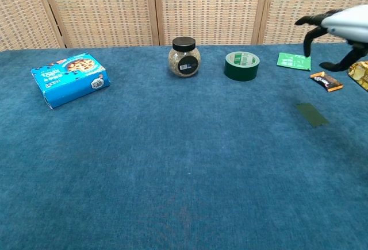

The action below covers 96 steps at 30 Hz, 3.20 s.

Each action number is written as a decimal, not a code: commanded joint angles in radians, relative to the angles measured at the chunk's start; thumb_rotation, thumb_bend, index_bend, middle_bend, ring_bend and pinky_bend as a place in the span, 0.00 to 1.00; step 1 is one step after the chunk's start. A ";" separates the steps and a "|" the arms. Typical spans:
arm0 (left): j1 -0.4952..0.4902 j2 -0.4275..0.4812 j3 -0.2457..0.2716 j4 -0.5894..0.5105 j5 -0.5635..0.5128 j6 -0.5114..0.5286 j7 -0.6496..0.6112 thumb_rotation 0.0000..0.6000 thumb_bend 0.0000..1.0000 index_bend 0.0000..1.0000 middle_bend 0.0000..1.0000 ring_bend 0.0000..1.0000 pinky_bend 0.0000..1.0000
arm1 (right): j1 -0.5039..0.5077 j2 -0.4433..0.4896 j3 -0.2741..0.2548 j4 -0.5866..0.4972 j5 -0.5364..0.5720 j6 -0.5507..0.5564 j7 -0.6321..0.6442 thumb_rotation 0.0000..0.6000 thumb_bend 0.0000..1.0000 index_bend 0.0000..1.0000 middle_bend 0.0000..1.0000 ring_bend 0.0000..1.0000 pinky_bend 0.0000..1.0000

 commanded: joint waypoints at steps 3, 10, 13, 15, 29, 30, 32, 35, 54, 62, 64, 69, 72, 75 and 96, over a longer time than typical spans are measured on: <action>-0.017 -0.005 -0.015 0.014 -0.038 -0.037 -0.001 1.00 0.00 0.00 0.00 0.00 0.00 | 0.072 -0.122 -0.016 0.151 0.050 -0.102 -0.025 1.00 0.47 0.38 0.00 0.00 0.00; -0.027 -0.012 -0.020 0.017 -0.057 -0.058 0.013 1.00 0.00 0.00 0.00 0.00 0.00 | 0.118 -0.218 -0.057 0.274 0.052 -0.172 0.003 1.00 0.47 0.38 0.00 0.00 0.00; -0.029 -0.014 -0.021 0.018 -0.063 -0.065 0.017 1.00 0.00 0.00 0.00 0.00 0.00 | 0.125 -0.239 -0.070 0.306 0.048 -0.185 0.016 1.00 0.47 0.38 0.00 0.00 0.00; -0.032 -0.015 -0.022 0.019 -0.067 -0.071 0.020 1.00 0.00 0.00 0.00 0.00 0.00 | 0.131 -0.253 -0.078 0.331 0.046 -0.190 0.026 1.00 0.47 0.38 0.00 0.00 0.00; -0.040 -0.019 -0.023 0.019 -0.080 -0.087 0.034 1.00 0.00 0.00 0.00 0.00 0.00 | 0.162 -0.297 -0.108 0.453 0.065 -0.270 0.056 1.00 0.47 0.40 0.00 0.00 0.00; -0.041 -0.020 -0.023 0.019 -0.081 -0.089 0.035 1.00 0.00 0.00 0.00 0.00 0.00 | 0.163 -0.297 -0.108 0.456 0.070 -0.277 0.051 1.00 0.47 0.40 0.00 0.00 0.00; -0.042 -0.020 -0.023 0.019 -0.084 -0.093 0.037 1.00 0.00 0.00 0.00 0.00 0.00 | 0.165 -0.297 -0.108 0.460 0.081 -0.291 0.042 1.00 0.47 0.40 0.00 0.00 0.00; -0.044 -0.020 -0.023 0.019 -0.085 -0.096 0.037 1.00 0.00 0.00 0.00 0.00 0.00 | 0.167 -0.297 -0.109 0.464 0.094 -0.302 0.026 1.00 0.47 0.40 0.00 0.00 0.00; -0.047 -0.020 -0.020 0.016 -0.085 -0.101 0.043 1.00 0.00 0.00 0.00 0.00 0.00 | 0.140 -0.182 -0.129 0.260 0.176 -0.303 -0.150 1.00 0.47 0.41 0.00 0.00 0.00; -0.047 -0.022 -0.018 0.014 -0.085 -0.100 0.050 1.00 0.00 0.00 0.00 0.00 0.00 | 0.123 -0.141 -0.137 0.164 0.212 -0.261 -0.221 1.00 0.47 0.42 0.00 0.00 0.00; -0.048 -0.022 -0.018 0.014 -0.085 -0.101 0.051 1.00 0.00 0.00 0.00 0.00 0.00 | 0.120 -0.136 -0.135 0.150 0.215 -0.240 -0.230 1.00 0.47 0.42 0.00 0.00 0.00; -0.048 -0.022 -0.019 0.013 -0.087 -0.100 0.053 1.00 0.00 0.00 0.00 0.00 0.00 | 0.116 -0.130 -0.134 0.136 0.218 -0.213 -0.231 1.00 0.47 0.42 0.00 0.00 0.00; -0.048 -0.023 -0.018 0.013 -0.088 -0.101 0.054 1.00 0.00 0.00 0.00 0.00 0.00 | 0.113 -0.131 -0.137 0.136 0.210 -0.194 -0.231 1.00 0.47 0.42 0.00 0.00 0.00; -0.049 -0.023 -0.018 0.013 -0.088 -0.102 0.054 1.00 0.00 0.00 0.00 0.00 0.00 | 0.112 -0.143 -0.138 0.157 0.202 -0.178 -0.222 1.00 0.47 0.42 0.00 0.00 0.00; -0.050 -0.024 -0.017 0.010 -0.088 -0.102 0.061 1.00 0.00 0.00 0.00 0.00 0.00 | 0.139 -0.260 -0.154 0.400 0.128 -0.183 -0.082 1.00 0.47 0.45 0.02 0.00 0.00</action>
